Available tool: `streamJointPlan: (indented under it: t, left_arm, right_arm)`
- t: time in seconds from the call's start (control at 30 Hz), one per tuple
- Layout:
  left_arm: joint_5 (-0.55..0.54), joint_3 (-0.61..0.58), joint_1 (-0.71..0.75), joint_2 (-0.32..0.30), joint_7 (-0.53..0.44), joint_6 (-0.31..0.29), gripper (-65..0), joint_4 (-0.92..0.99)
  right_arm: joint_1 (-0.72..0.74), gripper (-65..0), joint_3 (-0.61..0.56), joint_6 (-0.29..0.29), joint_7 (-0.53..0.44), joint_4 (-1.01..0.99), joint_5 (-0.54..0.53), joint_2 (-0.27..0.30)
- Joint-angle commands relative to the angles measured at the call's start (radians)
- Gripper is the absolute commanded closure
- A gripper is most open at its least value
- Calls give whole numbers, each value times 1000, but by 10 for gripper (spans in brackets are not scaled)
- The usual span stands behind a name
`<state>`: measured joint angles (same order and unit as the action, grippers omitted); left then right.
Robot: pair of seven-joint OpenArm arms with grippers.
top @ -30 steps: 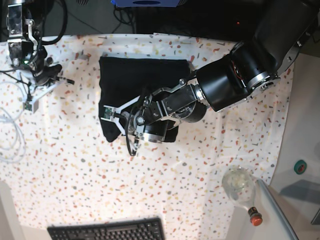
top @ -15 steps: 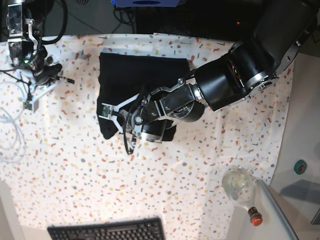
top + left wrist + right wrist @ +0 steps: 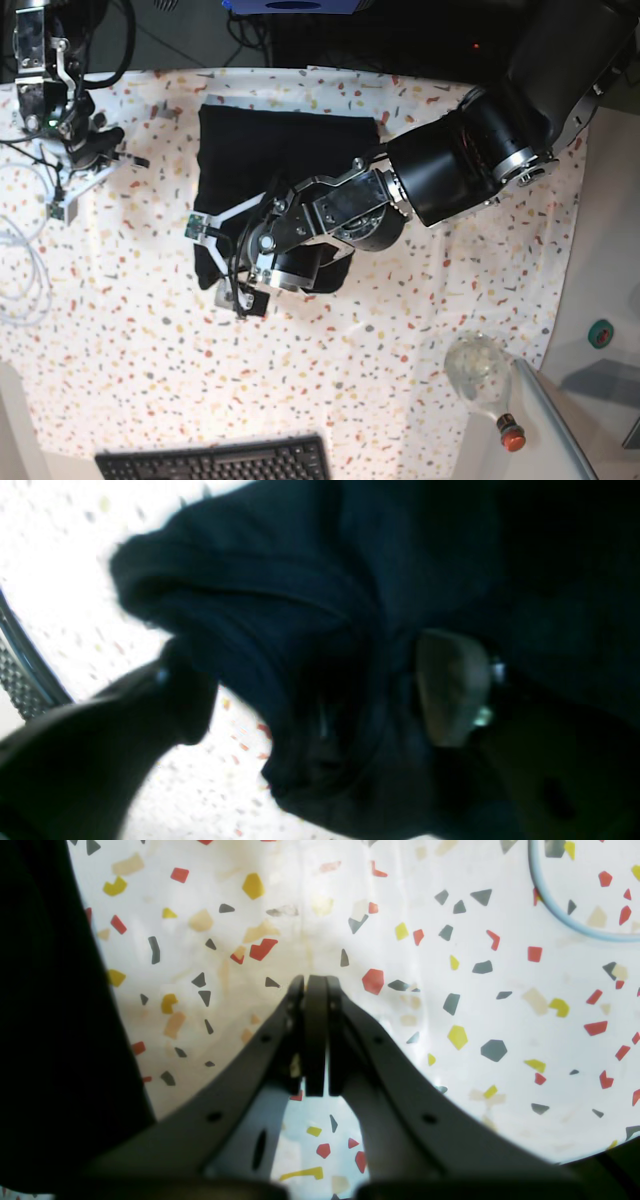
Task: Layout the t-shirt on the table in an organized manner, then fold the t-shirt properly
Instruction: 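Pull the shirt stack with the left gripper to square it, then grasp the shirt's collar edge with both grippers and pull it straight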
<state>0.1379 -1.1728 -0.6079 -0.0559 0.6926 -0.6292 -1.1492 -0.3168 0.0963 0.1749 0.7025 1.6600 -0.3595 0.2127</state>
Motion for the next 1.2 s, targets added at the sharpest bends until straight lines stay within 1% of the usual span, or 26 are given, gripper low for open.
streamJointPlan:
  t: [0.0,0.13,0.17,0.2,0.3,0.37,0.4,0.43,0.47,0.5,0.53,0.57,0.6,0.63,0.7,0.8,0.87,0.93,1.03,1.17]
  left_arm:
    - [7,8,-40,6,2,6,-650,-15]
    - [-2,9,-76,4,2,6,-650,-44]
    - [-2,14,-82,-9,8,6,-650,-64]
    - [-4,34,-83,-26,31,6,-650,-93]
    - [-4,127,-76,-40,111,6,-650,-216]
    - [-4,193,-60,-65,169,4,-650,-305]
    - [-4,221,-47,-75,204,4,-634,-357]
    - [-5,261,-27,-91,236,4,-574,-418]
    - [-13,305,18,-109,261,4,-490,-470]
    - [-28,360,70,-126,276,4,-383,-521]
    - [-48,422,135,-143,279,4,-250,-564]
    - [-68,489,214,-150,278,7,-99,-598]
    - [-77,551,280,-154,276,10,0,-625]
    - [-80,606,349,-154,267,12,0,-647]
    - [-67,719,503,-152,213,13,0,-682]
    - [-17,850,699,-152,55,13,0,-690]
    - [1,890,788,-152,-49,15,0,-687]
    - [7,907,839,-152,-115,15,0,-685]
    - [1,916,863,-158,-121,56,0,-665]
    - [2,913,856,-158,-126,125,0,-547]
  right_arm:
    - [5,0,3,1,-17,15,4,11]
    - [5,0,3,1,-17,15,4,11]
    - [5,0,3,1,-17,15,4,11]
    - [5,0,3,1,-17,15,4,11]
    - [5,0,3,1,-19,15,4,11]
    - [5,0,3,1,-19,25,4,11]
    - [0,0,0,1,-19,41,4,11]
    - [-14,0,-2,-1,-19,67,4,9]
    - [-28,0,-17,-1,-22,98,4,9]
    - [-41,0,-43,-1,-34,133,4,9]
    - [-63,0,-79,-1,-53,167,4,12]
    - [-84,0,-111,-1,-77,196,4,17]
    - [-100,0,-139,-1,-102,216,4,18]
    - [-112,0,-162,-1,-123,228,4,18]
    - [-134,0,-212,-1,-154,239,4,18]
    - [-138,0,-304,-1,-172,239,9,20]
    - [-132,0,-355,-1,-172,239,9,21]
    - [-121,0,-395,-1,-172,239,9,21]
    - [-97,0,-436,-1,-172,231,10,21]
    - [-63,0,-452,-1,-174,161,10,18]
